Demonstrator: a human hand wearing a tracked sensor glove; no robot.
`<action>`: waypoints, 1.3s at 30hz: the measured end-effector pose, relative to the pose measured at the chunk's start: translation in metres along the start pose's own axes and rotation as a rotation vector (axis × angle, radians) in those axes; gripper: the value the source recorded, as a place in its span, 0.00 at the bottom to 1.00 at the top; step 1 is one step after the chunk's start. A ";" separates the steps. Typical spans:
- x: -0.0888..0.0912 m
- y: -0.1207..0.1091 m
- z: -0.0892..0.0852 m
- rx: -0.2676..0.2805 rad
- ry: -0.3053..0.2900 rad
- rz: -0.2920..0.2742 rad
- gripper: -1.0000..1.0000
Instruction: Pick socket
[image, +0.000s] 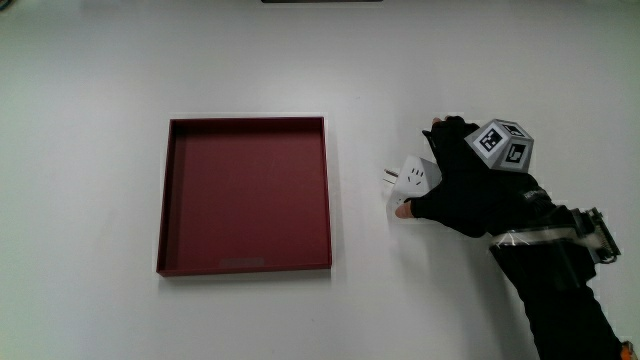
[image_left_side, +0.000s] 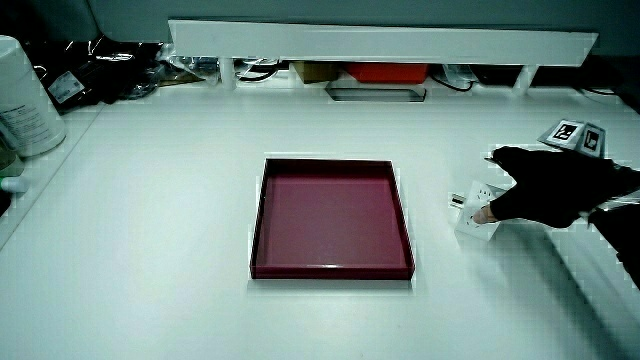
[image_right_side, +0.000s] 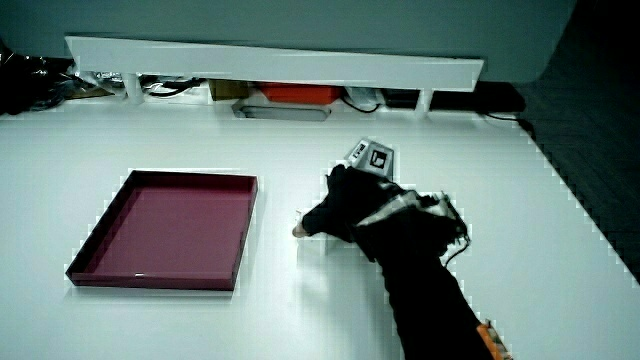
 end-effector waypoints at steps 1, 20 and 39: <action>-0.002 0.003 0.001 -0.013 0.015 0.021 0.50; 0.021 0.071 -0.027 -0.111 0.090 -0.096 0.50; 0.030 0.082 -0.039 -0.086 0.149 -0.078 0.72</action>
